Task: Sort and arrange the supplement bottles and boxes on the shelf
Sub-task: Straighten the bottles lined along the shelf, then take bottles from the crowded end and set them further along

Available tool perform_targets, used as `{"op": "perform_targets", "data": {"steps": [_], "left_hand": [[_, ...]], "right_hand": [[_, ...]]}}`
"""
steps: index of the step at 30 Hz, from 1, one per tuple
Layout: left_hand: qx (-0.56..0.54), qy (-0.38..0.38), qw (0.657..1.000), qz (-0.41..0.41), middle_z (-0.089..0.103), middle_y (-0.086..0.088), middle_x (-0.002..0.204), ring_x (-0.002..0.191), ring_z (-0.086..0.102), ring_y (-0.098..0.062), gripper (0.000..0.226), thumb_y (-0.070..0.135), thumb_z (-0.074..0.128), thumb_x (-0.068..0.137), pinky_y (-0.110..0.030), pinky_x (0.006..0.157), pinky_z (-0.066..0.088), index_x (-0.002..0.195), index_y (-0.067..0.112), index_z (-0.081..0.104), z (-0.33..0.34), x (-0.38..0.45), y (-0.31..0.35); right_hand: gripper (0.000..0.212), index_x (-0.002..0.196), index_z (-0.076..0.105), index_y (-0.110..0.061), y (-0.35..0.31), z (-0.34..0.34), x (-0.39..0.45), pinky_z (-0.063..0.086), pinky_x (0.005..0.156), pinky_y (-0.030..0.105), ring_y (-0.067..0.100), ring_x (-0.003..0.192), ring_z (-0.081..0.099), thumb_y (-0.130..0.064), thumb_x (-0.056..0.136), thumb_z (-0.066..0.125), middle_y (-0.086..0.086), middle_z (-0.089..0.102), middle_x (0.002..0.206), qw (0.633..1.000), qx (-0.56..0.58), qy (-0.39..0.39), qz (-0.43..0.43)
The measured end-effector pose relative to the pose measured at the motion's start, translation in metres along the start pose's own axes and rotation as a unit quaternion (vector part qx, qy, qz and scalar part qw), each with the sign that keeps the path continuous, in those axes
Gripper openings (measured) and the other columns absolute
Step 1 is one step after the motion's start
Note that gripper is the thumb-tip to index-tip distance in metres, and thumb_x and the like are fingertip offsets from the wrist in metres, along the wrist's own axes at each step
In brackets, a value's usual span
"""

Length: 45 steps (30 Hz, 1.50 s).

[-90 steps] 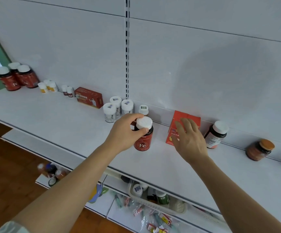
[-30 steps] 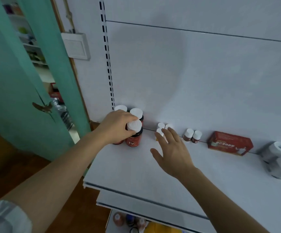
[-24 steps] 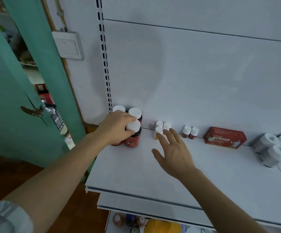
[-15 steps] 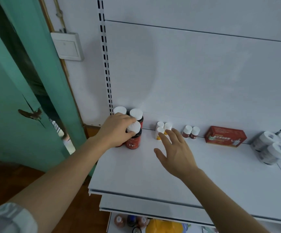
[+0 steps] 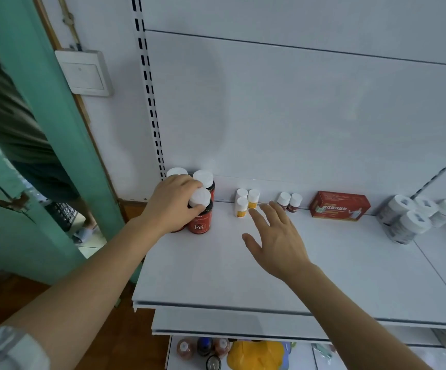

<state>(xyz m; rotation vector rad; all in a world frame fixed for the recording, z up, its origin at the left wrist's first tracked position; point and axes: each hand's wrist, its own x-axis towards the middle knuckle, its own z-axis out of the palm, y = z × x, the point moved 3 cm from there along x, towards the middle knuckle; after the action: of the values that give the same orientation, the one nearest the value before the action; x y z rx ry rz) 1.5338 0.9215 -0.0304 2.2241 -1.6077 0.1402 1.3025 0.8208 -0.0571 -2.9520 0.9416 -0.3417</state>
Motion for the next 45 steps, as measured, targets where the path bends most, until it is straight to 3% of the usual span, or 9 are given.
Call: {"op": "perform_targets", "data": {"steps": [6, 14, 17, 26, 40, 45], "left_hand": [[-0.024, 0.066, 0.996, 0.057, 0.061, -0.003, 0.118, 0.113, 0.056, -0.027, 0.051, 0.049, 0.065, 0.081, -0.042, 0.095, 0.046, 0.117, 0.012, 0.063, 0.000, 0.013, 0.040], [-0.054, 0.048, 0.987, 0.145, 0.059, -0.008, 0.128, 0.123, 0.052, -0.029, 0.058, 0.053, 0.048, 0.087, -0.044, 0.102, 0.045, 0.124, 0.010, 0.060, 0.029, 0.026, 0.162], [-0.051, 0.017, 0.985, 0.164, 0.053, -0.009, 0.140, 0.133, 0.045, -0.030, 0.066, 0.059, 0.041, 0.088, -0.044, 0.109, 0.039, 0.132, 0.012, 0.057, 0.044, 0.031, 0.220], [-0.059, -0.032, 0.971, 0.231, 0.040, -0.007, 0.152, 0.142, 0.031, -0.028, 0.080, 0.068, 0.025, 0.086, -0.044, 0.117, 0.025, 0.145, 0.018, 0.043, 0.098, 0.028, 0.430], [-0.103, -0.093, 0.918, 0.371, 0.032, -0.008, 0.158, 0.146, 0.024, -0.027, 0.081, 0.068, 0.021, 0.086, -0.040, 0.120, 0.017, 0.150, 0.020, 0.037, 0.197, 0.048, 0.736], [-0.139, -0.098, 0.900, 0.401, 0.038, -0.008, 0.154, 0.143, 0.030, -0.026, 0.074, 0.063, 0.026, 0.090, -0.041, 0.118, 0.024, 0.148, 0.019, 0.040, 0.233, 0.075, 0.839]], "right_hand": [[0.062, 0.138, 0.053, -0.012, 0.019, -0.013, -0.025, 0.036, 0.112, 0.047, 0.038, 0.140, 0.038, -0.053, 0.093, 0.040, 0.018, 0.050, 0.144, 0.998, -0.017, 0.021, 0.061], [0.070, 0.150, 0.035, -0.014, 0.092, -0.045, -0.094, 0.022, 0.121, 0.046, 0.034, 0.149, 0.021, -0.059, 0.097, 0.030, 0.016, 0.032, 0.158, 0.979, -0.034, 0.032, 0.200], [0.071, 0.155, 0.023, -0.017, 0.131, -0.061, -0.131, 0.012, 0.123, 0.043, 0.030, 0.151, 0.010, -0.060, 0.099, 0.030, 0.013, 0.020, 0.162, 0.967, -0.035, 0.026, 0.251], [0.073, 0.157, 0.012, -0.018, 0.269, -0.121, -0.266, 0.007, 0.124, 0.044, 0.029, 0.152, 0.003, -0.061, 0.099, 0.024, 0.011, 0.010, 0.165, 0.931, -0.047, 0.042, 0.359], [0.073, 0.157, 0.011, -0.020, 0.473, -0.180, -0.438, 0.007, 0.124, 0.045, 0.027, 0.152, 0.001, -0.063, 0.099, 0.021, 0.009, 0.009, 0.165, 0.854, -0.070, 0.048, 0.513], [0.072, 0.156, 0.016, -0.020, 0.557, -0.201, -0.474, 0.008, 0.124, 0.043, 0.028, 0.152, 0.005, -0.063, 0.098, 0.023, 0.009, 0.015, 0.164, 0.828, -0.105, 0.061, 0.548]]}}
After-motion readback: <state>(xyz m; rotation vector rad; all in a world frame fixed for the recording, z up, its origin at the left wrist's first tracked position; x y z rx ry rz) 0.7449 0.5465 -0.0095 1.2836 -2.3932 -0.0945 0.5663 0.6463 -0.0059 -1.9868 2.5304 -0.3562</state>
